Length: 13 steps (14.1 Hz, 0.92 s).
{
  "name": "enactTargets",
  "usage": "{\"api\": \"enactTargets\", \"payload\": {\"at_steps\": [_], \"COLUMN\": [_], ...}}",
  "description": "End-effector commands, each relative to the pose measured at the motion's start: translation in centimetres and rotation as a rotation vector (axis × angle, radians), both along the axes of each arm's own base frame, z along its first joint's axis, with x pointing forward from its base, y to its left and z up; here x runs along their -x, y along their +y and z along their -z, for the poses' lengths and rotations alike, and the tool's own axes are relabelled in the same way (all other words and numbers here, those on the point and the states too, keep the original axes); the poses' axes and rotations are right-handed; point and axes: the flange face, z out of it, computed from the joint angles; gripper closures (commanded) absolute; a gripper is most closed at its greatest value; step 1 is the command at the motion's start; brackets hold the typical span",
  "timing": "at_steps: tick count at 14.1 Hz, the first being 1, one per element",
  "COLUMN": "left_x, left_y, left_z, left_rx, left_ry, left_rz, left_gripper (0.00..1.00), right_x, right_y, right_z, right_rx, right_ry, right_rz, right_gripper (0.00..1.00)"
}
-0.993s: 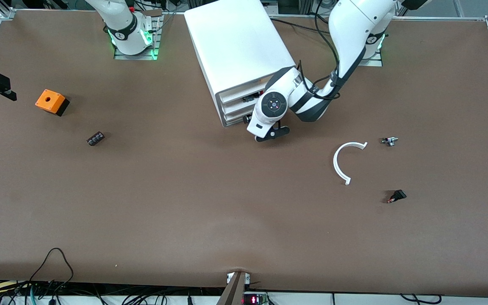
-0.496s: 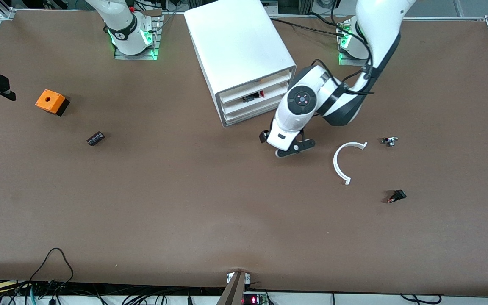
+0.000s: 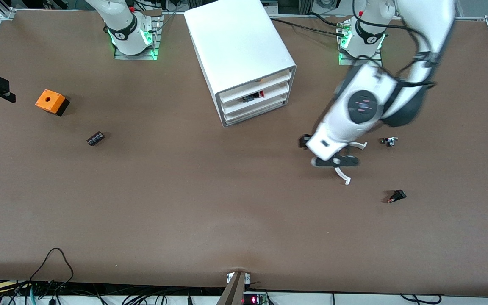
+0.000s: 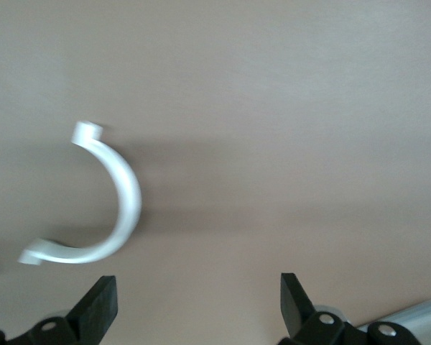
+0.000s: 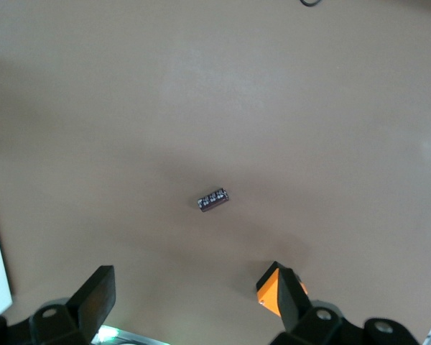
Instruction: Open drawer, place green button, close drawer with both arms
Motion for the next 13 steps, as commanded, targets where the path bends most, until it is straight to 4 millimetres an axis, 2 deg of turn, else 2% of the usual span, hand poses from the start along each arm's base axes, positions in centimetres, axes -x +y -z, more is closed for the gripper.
{"api": "enactTargets", "payload": {"at_steps": [1, 2, 4, 7, 8, 10, 13], "left_x": [-1.9, -2.5, -2.8, -2.9, -2.2, -1.5, -0.3], "left_y": [5.1, 7.1, 9.1, 11.7, 11.9, 12.7, 13.6], "left_z": [-8.4, -11.3, -15.6, -18.1, -20.0, -21.1, -21.0], "left_rx": [-0.041, -0.07, -0.11, -0.099, -0.104, -0.097, -0.055], "left_ry": [0.025, 0.019, -0.001, -0.021, -0.05, -0.062, -0.073], "left_rz": [0.129, 0.174, 0.296, 0.291, 0.282, 0.262, 0.203], "left_gripper": [0.0, 0.0, 0.0, 0.0, 0.0, 0.0, 0.0], "right_x": [0.4, 0.4, 0.4, 0.3, 0.3, 0.3, 0.2], "right_y": [0.0, -0.2, -0.5, -0.4, -0.3, -0.2, -0.1], "right_z": [-0.2, -0.2, -0.4, -0.3, -0.3, -0.3, -0.1], "right_rx": [-0.007, -0.007, -0.009, -0.01, -0.012, -0.018, -0.024], "right_ry": [0.001, 0.001, -0.005, -0.009, -0.006, -0.007, -0.003], "right_rz": [-0.023, -0.017, -0.019, -0.017, -0.017, -0.016, -0.022], "right_gripper": [0.0, 0.0, 0.0, 0.0, 0.0, 0.0, 0.0]}}
